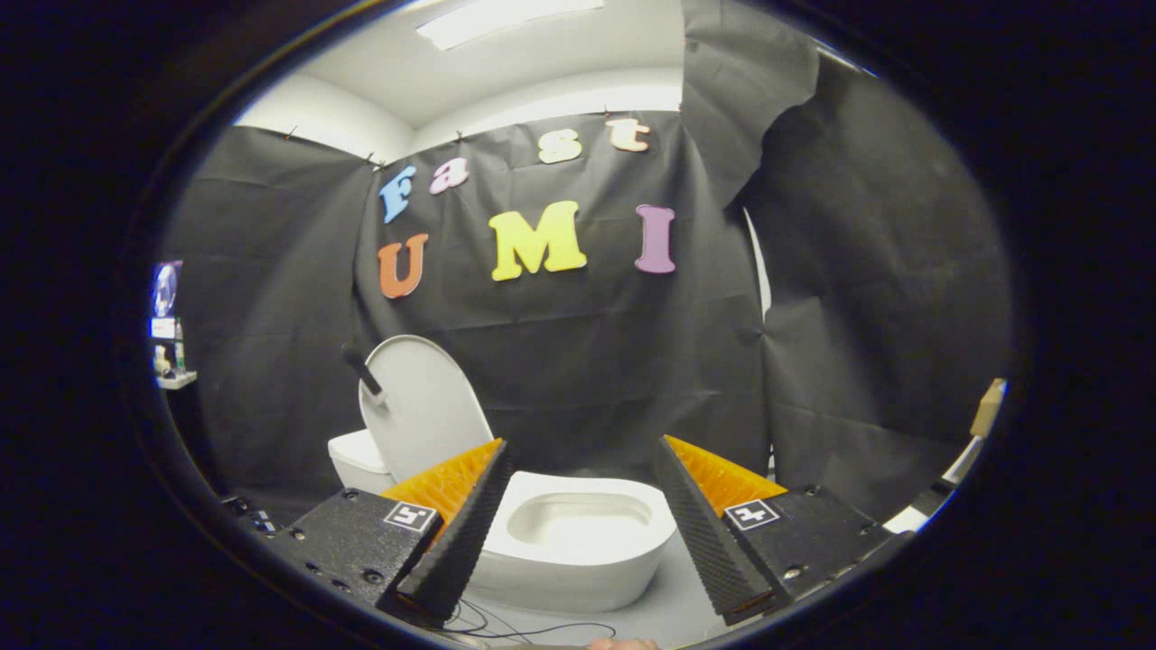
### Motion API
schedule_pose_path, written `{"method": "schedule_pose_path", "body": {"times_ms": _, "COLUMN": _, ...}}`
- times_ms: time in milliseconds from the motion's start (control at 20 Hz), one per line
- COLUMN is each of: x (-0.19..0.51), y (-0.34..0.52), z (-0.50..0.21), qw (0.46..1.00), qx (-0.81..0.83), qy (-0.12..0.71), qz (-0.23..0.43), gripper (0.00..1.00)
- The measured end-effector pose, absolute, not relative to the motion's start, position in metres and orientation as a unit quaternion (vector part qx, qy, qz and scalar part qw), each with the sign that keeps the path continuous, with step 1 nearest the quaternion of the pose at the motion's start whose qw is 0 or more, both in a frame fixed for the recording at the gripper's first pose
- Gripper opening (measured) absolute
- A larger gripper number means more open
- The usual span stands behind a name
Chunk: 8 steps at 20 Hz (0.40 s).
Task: Open the toilet lid.
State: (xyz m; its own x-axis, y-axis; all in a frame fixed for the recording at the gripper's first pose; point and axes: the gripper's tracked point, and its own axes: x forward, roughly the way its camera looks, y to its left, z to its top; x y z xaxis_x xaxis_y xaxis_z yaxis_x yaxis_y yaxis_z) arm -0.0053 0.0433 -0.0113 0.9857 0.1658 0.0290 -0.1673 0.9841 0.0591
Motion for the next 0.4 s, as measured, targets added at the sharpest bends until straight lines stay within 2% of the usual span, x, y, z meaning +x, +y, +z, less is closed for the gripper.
{"method": "schedule_pose_path", "body": {"times_ms": 400, "x": -0.009, "y": 0.038, "z": 0.005, "qw": 0.996, "qx": 0.047, "qy": -0.019, "qz": 0.078, "gripper": 1.0}}
